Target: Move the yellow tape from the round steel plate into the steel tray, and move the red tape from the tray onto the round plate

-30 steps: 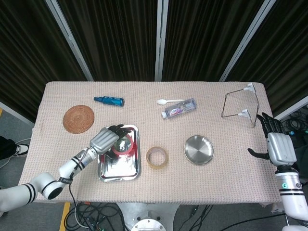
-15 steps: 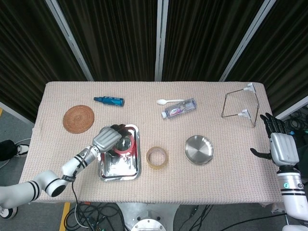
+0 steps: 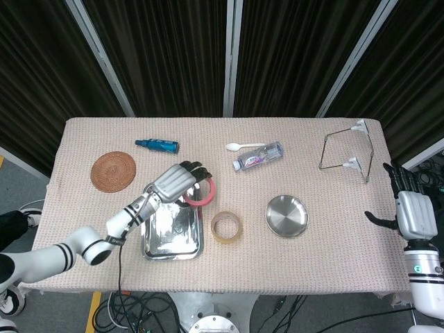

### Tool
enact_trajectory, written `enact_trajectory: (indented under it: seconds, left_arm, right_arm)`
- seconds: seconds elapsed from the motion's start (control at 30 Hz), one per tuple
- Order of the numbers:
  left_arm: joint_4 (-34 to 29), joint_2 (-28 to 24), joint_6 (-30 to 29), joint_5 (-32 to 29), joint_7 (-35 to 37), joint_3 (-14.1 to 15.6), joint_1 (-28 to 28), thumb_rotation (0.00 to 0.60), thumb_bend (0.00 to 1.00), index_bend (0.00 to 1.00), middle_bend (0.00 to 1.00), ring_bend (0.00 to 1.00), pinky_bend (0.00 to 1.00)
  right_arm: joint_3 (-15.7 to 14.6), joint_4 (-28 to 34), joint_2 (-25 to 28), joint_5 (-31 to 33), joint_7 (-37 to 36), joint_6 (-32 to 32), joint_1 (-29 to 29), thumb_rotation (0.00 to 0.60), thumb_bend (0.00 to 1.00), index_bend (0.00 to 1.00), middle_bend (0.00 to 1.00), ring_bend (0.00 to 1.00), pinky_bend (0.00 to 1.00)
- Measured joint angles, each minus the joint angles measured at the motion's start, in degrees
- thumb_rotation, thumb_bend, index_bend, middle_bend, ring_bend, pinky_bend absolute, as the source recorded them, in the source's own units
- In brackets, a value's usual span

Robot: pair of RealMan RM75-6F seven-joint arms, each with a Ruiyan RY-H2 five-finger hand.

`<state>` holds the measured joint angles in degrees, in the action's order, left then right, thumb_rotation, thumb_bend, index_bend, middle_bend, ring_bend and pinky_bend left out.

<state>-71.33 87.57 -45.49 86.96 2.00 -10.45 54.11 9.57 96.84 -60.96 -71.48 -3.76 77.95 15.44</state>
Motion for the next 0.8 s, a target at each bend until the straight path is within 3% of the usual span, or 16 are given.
enact_trajectory:
  seconds: [0.2,0.3,0.37,0.43,0.6,0.8]
  left_arm:
    - [9.98,6.16,2.36,0.11,4.47,-0.68,4.67,0.600,0.19,0.29,0.32,0.14,0.25]
    - [14.33,8.84,2.75,0.90,7.98,-0.21,6.57,0.600,0.17,0.18,0.21,0.11,0.24]
    - [15.60,9.72,2.60,1.47,10.08,0.36,7.16,0.600,0.09,0.09,0.08,0.06,0.22]
    - [16.69,10.50,1.78,1.89,11.90,0.82,7.42,0.600,0.03,0.04,0.01,0.03,0.20]
    - [19.38,11.89,-1.66,2.39,13.59,1.62,7.29,0.600,0.00,0.03,0.00,0.00,0.19]
    - [17.69,9.99,-4.03,2.00,13.27,2.51,5.49,0.600,0.00,0.03,0.00,0.00,0.19]
  right_arm:
    - [0.58,-1.15,-0.48,-1.20,-1.93,1.07,-1.00,0.600,0.08,0.00,0.00,0.00,0.04]
    - [0.65,-1.44,-0.74,-1.38,-2.05,0.70,-1.04,0.600,0.07,0.00,0.00,0.00,0.04]
    - [0.73,-1.64,-0.89,-1.37,-2.07,0.44,-1.02,0.600,0.08,0.00,0.00,0.00,0.04]
    - [0.89,-1.86,-1.12,-1.32,-2.16,0.11,-0.99,0.600,0.08,0.00,0.00,0.00,0.04]
    - [1.06,-1.75,-1.34,-1.66,-2.06,-0.08,-1.01,0.600,0.08,0.00,0.00,0.00,0.04]
    - [1.28,-1.60,-1.40,-1.74,-1.85,-0.43,-1.06,0.600,0.08,0.00,0.00,0.00,0.04]
